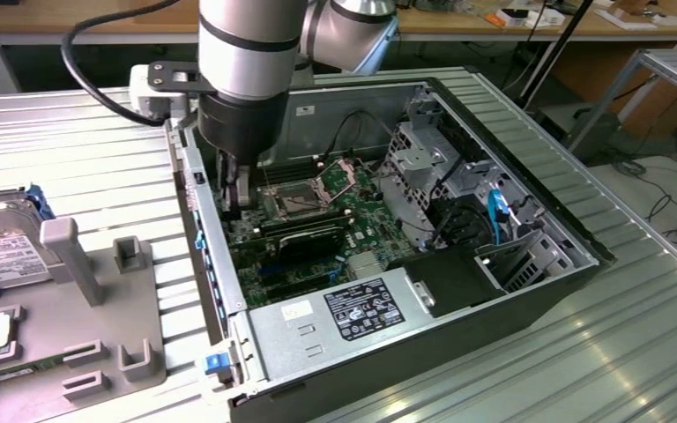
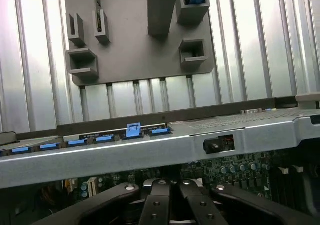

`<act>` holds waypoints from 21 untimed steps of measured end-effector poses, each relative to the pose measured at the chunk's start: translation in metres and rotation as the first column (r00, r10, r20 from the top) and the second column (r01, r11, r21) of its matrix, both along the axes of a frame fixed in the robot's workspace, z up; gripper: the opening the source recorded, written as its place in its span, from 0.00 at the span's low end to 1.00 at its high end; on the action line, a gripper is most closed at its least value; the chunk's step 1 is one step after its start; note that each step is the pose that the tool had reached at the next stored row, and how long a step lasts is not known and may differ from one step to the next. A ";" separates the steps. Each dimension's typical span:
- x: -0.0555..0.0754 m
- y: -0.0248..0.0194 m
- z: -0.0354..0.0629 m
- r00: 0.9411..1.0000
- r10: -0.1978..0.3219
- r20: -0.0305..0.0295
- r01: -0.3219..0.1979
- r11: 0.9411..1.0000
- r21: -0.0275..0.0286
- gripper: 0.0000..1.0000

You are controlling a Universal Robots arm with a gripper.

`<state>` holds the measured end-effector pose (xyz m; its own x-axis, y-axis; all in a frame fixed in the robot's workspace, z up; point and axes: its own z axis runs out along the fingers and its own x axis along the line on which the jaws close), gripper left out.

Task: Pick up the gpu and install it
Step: 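Press down on the gpu until it lock into place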

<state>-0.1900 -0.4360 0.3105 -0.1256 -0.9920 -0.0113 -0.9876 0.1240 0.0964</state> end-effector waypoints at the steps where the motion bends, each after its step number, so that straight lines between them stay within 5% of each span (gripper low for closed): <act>1: 0.000 -0.0002 -0.0005 1.000 0.000 0.000 0.000 1.000 0.000 0.11; 6: -0.002 -0.0015 -0.0055 1.000 -0.009 0.000 0.009 1.000 0.000 0.11; 8: -0.002 -0.0013 -0.0055 1.000 -0.010 0.000 0.010 1.000 -0.003 0.11; 10: -0.002 -0.0008 -0.0024 1.000 -0.011 -0.007 0.011 1.000 -0.008 0.11; 14: -0.002 -0.0019 -0.0025 1.000 -0.011 -0.008 0.011 1.000 -0.013 0.11; 15: -0.002 -0.0023 -0.0025 1.000 -0.011 -0.008 0.011 1.000 -0.025 0.11; 17: -0.002 -0.0024 -0.0024 1.000 -0.012 -0.009 0.011 0.999 -0.037 0.11; 18: -0.001 -0.0026 -0.0024 1.000 -0.012 -0.011 0.011 0.998 -0.054 0.11; 21: -0.001 -0.0019 -0.0023 1.000 -0.017 -0.012 0.017 0.998 -0.058 0.11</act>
